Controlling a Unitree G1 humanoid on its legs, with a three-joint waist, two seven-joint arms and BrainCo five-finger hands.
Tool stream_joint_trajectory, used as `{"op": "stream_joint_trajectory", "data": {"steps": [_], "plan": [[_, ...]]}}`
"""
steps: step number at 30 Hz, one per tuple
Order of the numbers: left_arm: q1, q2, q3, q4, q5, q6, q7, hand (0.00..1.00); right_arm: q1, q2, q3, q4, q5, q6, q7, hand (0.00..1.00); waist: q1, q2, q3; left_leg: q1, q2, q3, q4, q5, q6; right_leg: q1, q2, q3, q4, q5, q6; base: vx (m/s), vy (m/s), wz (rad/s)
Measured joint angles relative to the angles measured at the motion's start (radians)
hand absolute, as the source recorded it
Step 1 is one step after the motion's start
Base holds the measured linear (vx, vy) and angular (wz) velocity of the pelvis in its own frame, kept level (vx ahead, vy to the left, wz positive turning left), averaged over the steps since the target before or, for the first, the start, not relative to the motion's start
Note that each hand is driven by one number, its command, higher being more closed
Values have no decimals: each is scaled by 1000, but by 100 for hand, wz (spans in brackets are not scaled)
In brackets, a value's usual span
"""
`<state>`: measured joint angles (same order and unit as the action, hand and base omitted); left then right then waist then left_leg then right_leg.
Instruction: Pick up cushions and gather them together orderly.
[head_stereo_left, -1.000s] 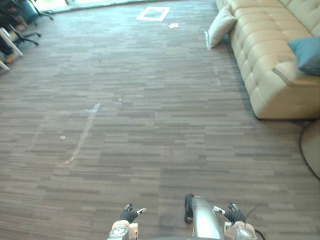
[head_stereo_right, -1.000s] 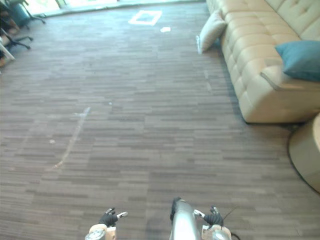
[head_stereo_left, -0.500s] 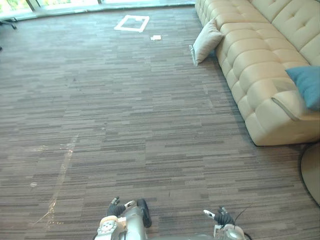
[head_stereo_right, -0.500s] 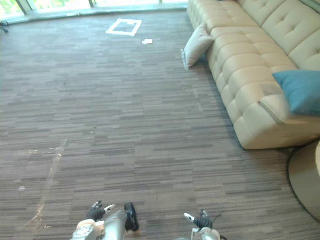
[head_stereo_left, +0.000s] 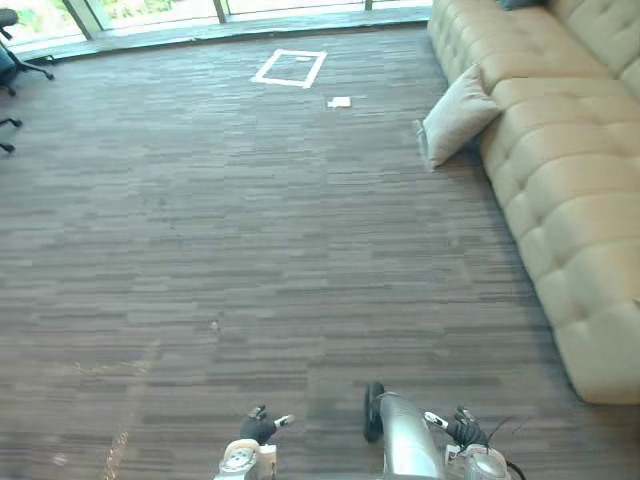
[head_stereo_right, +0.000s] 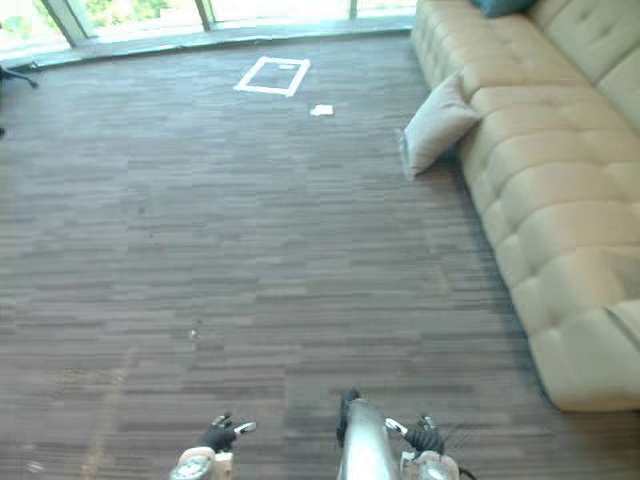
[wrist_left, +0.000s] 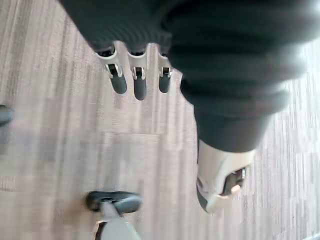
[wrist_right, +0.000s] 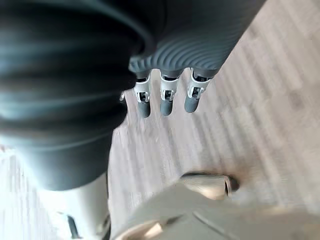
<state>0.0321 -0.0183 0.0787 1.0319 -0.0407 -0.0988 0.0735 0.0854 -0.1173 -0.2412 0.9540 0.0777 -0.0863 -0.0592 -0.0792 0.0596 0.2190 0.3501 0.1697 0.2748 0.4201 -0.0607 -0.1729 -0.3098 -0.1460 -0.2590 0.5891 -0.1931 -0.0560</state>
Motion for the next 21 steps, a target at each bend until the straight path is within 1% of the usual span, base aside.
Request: {"op": "stream_joint_trajectory", "data": {"steps": [1,2,3,4,5,6,7,8,9,10,11,12,13,14,15,16,17,18,19,20,21], "plan": [[0,-5,14,-1,1,0,0,0,2,-1,1,0,0,2,0,0,2,9,-1,-40,31,-12,113,34,-9,29,8,-6,-6,-19,-3,691,-229,2],[3,-13,42,-12,1,0,-2,0,4,-6,1,-1,0,7,-1,0,10,24,-2,-161,119,-6,424,51,-18,100,46,-11,-28,-57,-15,641,-138,-26],[9,-12,70,-37,0,1,-3,0,4,-2,7,-1,1,7,-2,0,17,20,2,-263,188,9,650,8,-10,177,78,-12,-63,-83,-24,529,-109,-33],[10,-9,78,-45,0,2,-3,0,6,1,10,-1,1,7,-3,0,20,15,4,-291,203,18,693,-10,-5,206,86,-10,-79,-89,-24,568,-113,-25],[12,4,89,-67,0,1,-1,0,10,15,22,-2,3,7,-5,0,24,-8,8,-371,228,56,733,-65,32,295,97,-7,-148,-108,-29,448,-65,-12],[13,15,89,-77,-2,-1,-1,0,9,22,36,-2,4,6,-7,0,27,-26,3,-441,227,97,687,-99,51,355,100,2,-213,-112,-23,547,-66,-13],[13,23,88,-82,-4,-4,-1,0,9,23,50,0,4,6,-8,0,28,-34,2,-492,214,131,600,-125,53,407,101,14,-272,-108,-17,378,-11,-14],[11,26,88,-83,-5,-5,-1,0,8,22,50,2,4,6,-9,0,29,-37,4,-507,204,148,540,-137,51,428,97,19,-294,-93,-4,410,40,-39],[9,32,88,-87,-10,-6,1,0,-2,23,50,5,3,6,-11,0,37,-40,6,-534,166,175,365,-153,53,472,87,46,-333,-90,6,531,105,-71],[9,41,86,-87,-15,-6,2,0,-18,27,49,5,3,6,-12,0,47,-44,11,-563,90,146,126,-126,53,513,61,78,-368,-101,27,544,141,-82],[10,44,80,-88,-25,-9,4,0,-24,30,49,6,2,4,-14,0,50,-46,14,-566,56,118,-18,-84,32,535,51,98,-386,-107,37,544,211,-91],[17,43,70,-87,-35,-13,11,0,-25,28,56,6,1,-3,-19,0,60,-30,10,-579,33,58,-188,-25,-13,559,55,130,-425,-117,54,534,285,-104],[24,46,50,-82,-45,-21,14,0,-25,20,80,14,0,-8,-24,0,77,-17,4,-629,44,7,-147,56,34,598,64,174,-458,-144,73,684,405,-103],[26,57,50,-78,-49,-21,13,0,-26,28,91,16,-2,-8,-23,0,83,-28,1,-630,33,3,-118,84,61,611,51,194,-454,-151,75,731,415,-74],[22,79,49,-77,-50,-21,13,0,-20,50,102,20,-4,-8,-23,0,80,-56,-9,-630,1,-10,-78,61,92,622,14,216,-430,-149,74,647,337,-16],[15,88,46,-74,-49,-19,13,0,-8,62,109,18,-8,-10,-22,0,66,-83,-19,-630,-31,-10,-66,29,106,587,-14,225,-359,-135,73,648,309,7],[14,102,37,-65,-48,-19,10,0,-7,71,109,16,-16,-16,-22,0,61,-108,-29,-621,-63,-4,-50,-1,133,522,-47,244,-212,-112,107,630,286,15],[9,117,29,-58,-48,-19,9,0,-10,75,109,20,-28,-17,-22,0,63,-135,-24,-583,-84,22,-50,-32,140,455,-76,277,-34,-66,169,624,267,7],[3,128,19,-50,-48,-17,10,0,-15,77,110,21,-38,-17,-21,0,61,-148,-18,-541,-102,32,-57,-66,148,390,-97,295,129,32,242,593,199,-3],[-1,131,11,-34,-48,-7,11,0,-22,76,112,23,-38,-18,-20,0,59,-141,-11,-476,-113,39,-73,-107,153,319,-118,296,302,133,280,579,158,-17],[4,130,-9,-28,-48,-1,11,0,-27,72,119,17,-37,-20,-19,0,59,-137,-9,-388,-114,44,-105,-134,152,264,-130,268,425,97,227,577,142,-26]]}}
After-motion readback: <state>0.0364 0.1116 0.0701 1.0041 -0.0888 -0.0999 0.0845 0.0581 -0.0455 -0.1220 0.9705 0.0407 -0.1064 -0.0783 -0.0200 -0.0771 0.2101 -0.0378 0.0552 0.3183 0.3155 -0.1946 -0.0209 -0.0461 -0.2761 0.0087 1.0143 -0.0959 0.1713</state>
